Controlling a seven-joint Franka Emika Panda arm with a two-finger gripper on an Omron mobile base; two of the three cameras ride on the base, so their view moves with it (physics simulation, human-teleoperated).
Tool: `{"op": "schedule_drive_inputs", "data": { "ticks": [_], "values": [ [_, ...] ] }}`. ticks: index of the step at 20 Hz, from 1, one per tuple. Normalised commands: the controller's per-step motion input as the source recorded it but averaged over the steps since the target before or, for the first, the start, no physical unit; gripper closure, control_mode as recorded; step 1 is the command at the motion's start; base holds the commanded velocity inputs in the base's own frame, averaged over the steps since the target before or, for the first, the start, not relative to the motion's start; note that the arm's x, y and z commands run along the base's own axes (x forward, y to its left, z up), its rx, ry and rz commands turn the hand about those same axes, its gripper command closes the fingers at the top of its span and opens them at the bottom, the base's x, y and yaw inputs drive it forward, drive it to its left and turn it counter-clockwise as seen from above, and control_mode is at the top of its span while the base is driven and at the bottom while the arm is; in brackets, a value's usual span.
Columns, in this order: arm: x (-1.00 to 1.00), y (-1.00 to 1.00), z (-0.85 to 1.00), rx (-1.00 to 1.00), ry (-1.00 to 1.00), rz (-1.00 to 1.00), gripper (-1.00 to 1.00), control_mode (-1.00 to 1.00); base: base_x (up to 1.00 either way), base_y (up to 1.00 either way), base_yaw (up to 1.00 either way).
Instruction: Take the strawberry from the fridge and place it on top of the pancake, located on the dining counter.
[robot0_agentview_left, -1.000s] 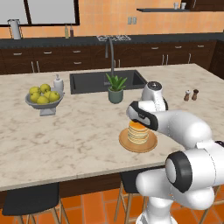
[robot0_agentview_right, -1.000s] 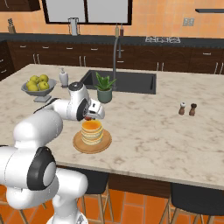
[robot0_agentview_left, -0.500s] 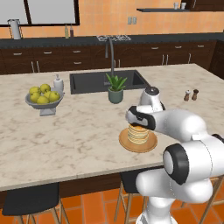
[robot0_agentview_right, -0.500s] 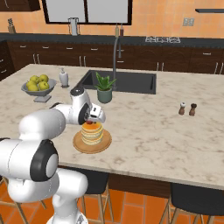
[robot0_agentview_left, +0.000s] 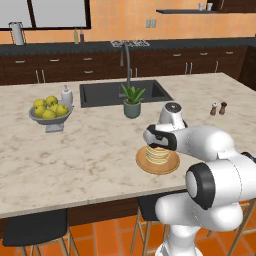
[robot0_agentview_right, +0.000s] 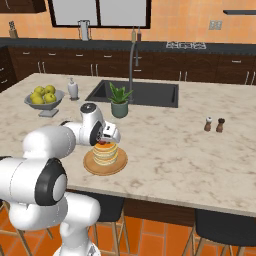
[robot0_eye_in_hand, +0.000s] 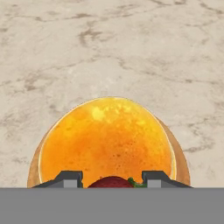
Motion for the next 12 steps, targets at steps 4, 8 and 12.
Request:
{"op": "schedule_drive_inputs", "data": {
  "ticks": [4,8,12],
  "values": [
    [0.00,0.00,-0.04,0.00,0.00,0.00,-1.00,-1.00,0.00,0.00,0.00],
    [0.00,0.00,-0.04,0.00,0.00,0.00,-1.00,-1.00,0.00,0.00,0.00],
    [0.00,0.00,0.00,0.00,0.00,0.00,-1.00,-1.00,0.00,0.00,0.00]
  ]
}}
